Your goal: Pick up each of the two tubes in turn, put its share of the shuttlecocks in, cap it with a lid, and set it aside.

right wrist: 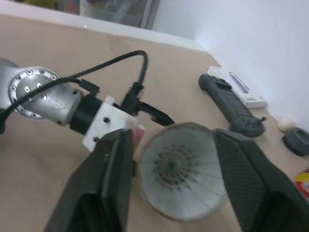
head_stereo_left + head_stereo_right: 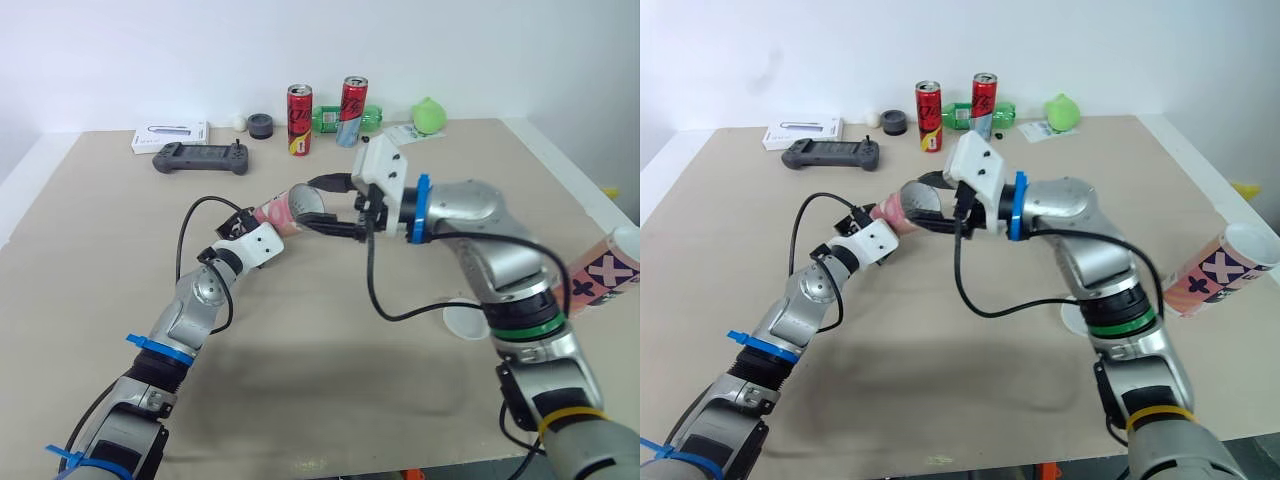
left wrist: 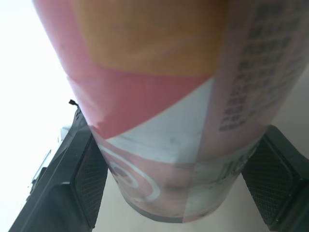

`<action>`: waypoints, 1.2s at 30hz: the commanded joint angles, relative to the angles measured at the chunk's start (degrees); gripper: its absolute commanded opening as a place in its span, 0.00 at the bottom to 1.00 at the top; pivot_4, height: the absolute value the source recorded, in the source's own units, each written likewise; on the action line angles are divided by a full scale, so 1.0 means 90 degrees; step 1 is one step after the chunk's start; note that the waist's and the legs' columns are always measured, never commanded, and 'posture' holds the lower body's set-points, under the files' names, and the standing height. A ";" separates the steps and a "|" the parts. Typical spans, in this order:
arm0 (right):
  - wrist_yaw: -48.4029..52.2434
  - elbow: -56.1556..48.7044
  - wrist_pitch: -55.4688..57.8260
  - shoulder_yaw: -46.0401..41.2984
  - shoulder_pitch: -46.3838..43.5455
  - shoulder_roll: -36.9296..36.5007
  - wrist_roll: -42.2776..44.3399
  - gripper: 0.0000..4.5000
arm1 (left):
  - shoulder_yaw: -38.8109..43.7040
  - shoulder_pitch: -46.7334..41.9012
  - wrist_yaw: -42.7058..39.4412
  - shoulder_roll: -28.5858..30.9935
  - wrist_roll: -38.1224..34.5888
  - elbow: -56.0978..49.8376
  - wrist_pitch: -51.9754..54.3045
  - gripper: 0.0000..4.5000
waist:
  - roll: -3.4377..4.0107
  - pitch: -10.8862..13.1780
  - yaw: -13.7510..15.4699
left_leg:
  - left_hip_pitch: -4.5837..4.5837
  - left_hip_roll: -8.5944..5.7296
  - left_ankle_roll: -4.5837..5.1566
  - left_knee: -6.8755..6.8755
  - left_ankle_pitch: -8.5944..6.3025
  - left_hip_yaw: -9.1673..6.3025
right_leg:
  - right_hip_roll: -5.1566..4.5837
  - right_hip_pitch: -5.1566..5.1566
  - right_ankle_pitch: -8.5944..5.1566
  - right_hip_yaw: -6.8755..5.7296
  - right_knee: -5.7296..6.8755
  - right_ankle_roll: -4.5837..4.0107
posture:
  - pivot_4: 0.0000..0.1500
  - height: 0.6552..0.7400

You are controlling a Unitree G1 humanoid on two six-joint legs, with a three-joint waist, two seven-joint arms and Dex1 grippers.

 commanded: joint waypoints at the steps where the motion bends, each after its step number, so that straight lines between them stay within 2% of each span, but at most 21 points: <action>1: 0.0416 0.0201 -0.0212 0.0133 -0.0481 -0.0230 -0.0289 0.33 | 0.0107 -0.0046 0.0081 0.0007 -0.0030 -0.0247 -0.0036 0.82 | 0.0000 0.0000 -0.0001 | 0.0001 0.0000 0.0000 0.0000 0.0000 0.0000 | 0.0001 0.0000 0.0000 -0.0001 0.0000 0.0000 | 1.00 1.00; 4: 0.0638 0.0889 -0.0644 0.0705 -0.0952 -0.0135 -0.0934 0.02 | 0.0086 -0.0076 0.0090 -0.0030 -0.0029 -0.0232 -0.0036 0.82 | 0.0000 0.0000 -0.0044 | 0.0004 0.0003 0.0000 -0.0002 0.0000 0.0003 | 0.0003 -0.0001 -0.0001 0.0001 0.0000 -0.0003 | 1.00 1.00; 6: 0.0702 0.1243 -0.0865 0.0942 -0.1126 -0.0021 -0.1224 0.02 | 0.0082 -0.0093 0.0094 -0.0047 -0.0027 -0.0223 -0.0037 0.82 | 0.0000 0.0000 -0.0063 | 0.0005 0.0006 0.0000 -0.0004 0.0000 0.0005 | 0.0004 -0.0004 0.0001 0.0002 0.0001 -0.0005 | 1.00 1.00; 13: 0.0427 0.3621 -0.2138 0.1907 -0.1975 0.0956 -0.2629 0.02 | 0.0092 -0.0073 0.0092 -0.0103 -0.0005 -0.0325 0.0004 0.82 | 0.0000 0.0000 -0.0080 | -0.0001 0.0005 0.0000 -0.0005 0.0000 0.0003 | 0.0004 -0.0009 0.0002 0.0000 0.0003 -0.0009 | 1.00 1.00; 20: 0.0266 0.4785 -0.2982 0.2178 -0.2339 0.1699 -0.3357 0.02 | 0.0083 -0.0006 0.0086 -0.0151 0.0012 -0.0448 0.0087 0.82 | 0.0000 0.0000 -0.0074 | -0.0003 0.0002 -0.0001 -0.0012 -0.0001 -0.0001 | 0.0000 -0.0010 0.0017 -0.0005 0.0003 -0.0035 | 1.00 1.00; 26: 0.0590 0.4183 -0.2908 0.1570 -0.2275 0.1667 -0.2962 0.02 | 0.0111 0.0039 0.0082 -0.0155 -0.0006 -0.0473 0.0107 0.82 | 0.0000 0.0000 -0.0073 | -0.0002 0.0002 -0.0001 -0.0011 0.0000 -0.0007 | 0.0000 -0.0007 0.0017 -0.0011 0.0005 -0.0034 | 1.00 1.00; 33: 0.1449 0.2193 -0.1991 0.0816 -0.1785 0.0831 -0.2169 0.02 | 0.0156 0.0083 -0.0036 -0.0216 -0.0222 -0.0512 0.0067 0.82 | 0.0001 0.0000 -0.0054 | -0.0009 -0.0001 -0.0001 -0.0012 0.0000 -0.0018 | -0.0003 -0.0006 0.0016 -0.0019 0.0003 -0.0034 | 1.00 1.00; 36: 0.1617 0.1679 -0.1632 0.0656 -0.1663 0.0604 -0.1934 0.02 | 0.0167 0.0116 -0.0068 -0.0219 -0.0328 -0.0469 0.0055 0.82 | 0.0001 0.0000 -0.0056 | -0.0008 -0.0001 -0.0001 -0.0011 0.0000 -0.0018 | -0.0003 -0.0006 0.0015 -0.0020 0.0003 -0.0034 | 1.00 1.00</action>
